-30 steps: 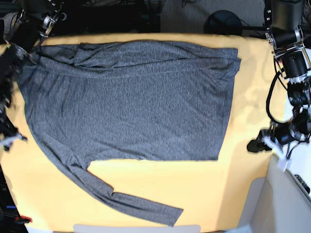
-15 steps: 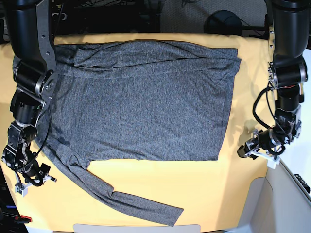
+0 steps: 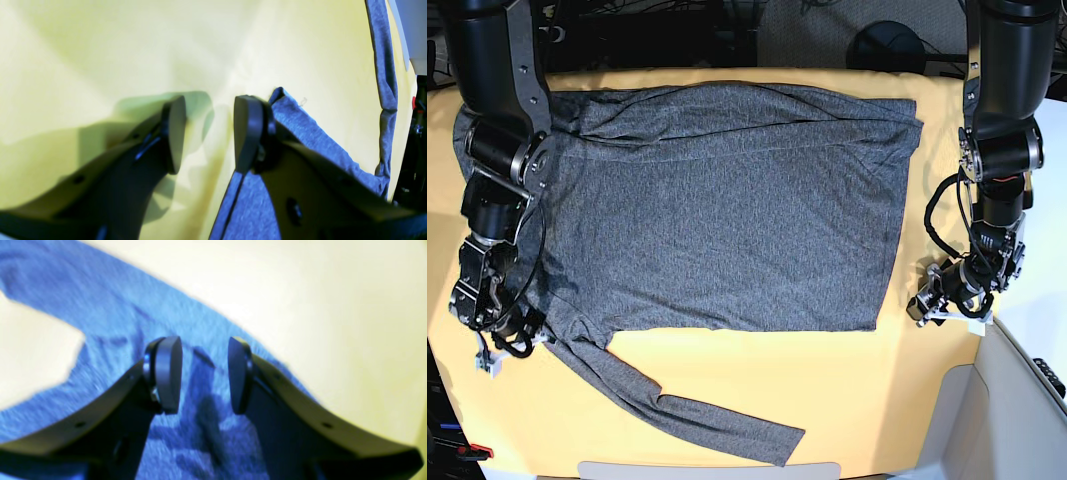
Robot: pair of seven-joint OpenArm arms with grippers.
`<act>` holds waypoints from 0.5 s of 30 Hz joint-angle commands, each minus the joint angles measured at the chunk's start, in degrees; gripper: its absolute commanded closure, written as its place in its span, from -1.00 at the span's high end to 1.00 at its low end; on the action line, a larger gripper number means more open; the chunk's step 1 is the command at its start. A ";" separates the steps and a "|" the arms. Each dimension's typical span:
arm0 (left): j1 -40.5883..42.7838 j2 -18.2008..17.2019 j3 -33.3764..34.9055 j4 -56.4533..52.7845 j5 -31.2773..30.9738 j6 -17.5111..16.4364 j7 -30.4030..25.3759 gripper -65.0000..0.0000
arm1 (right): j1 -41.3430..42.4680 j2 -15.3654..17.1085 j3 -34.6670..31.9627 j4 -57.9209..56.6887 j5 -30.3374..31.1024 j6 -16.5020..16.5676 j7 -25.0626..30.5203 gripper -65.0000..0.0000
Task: Fold the T-shirt properly
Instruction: 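Grasp the shirt's side edges midway along the body with both grippers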
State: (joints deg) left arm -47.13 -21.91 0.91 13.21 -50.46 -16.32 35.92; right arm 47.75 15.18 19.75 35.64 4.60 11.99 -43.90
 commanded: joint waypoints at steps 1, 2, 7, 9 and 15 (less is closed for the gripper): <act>-1.88 0.24 0.10 0.81 -0.22 -0.34 0.61 -0.27 | 2.14 0.51 0.08 1.07 0.63 0.45 1.39 -0.30; -1.88 0.59 0.10 0.81 -0.22 -0.34 1.31 -0.27 | 1.70 0.51 0.08 1.07 0.63 0.45 1.39 -0.30; -1.88 3.05 0.90 3.89 -0.14 -0.43 4.21 -0.27 | -0.41 0.86 0.25 1.15 0.63 0.54 1.39 -0.30; -1.88 3.67 3.71 3.89 -0.14 -0.43 4.30 -0.27 | -1.20 0.86 0.25 1.86 0.63 0.54 1.39 -0.30; -1.96 4.37 10.57 4.41 -0.31 -0.43 3.51 -0.27 | -5.50 0.86 -0.10 8.01 0.45 0.54 1.39 -0.30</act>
State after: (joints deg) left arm -47.64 -17.21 11.29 17.02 -50.94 -16.88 38.74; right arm 40.42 15.25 19.73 42.48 4.60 12.23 -43.81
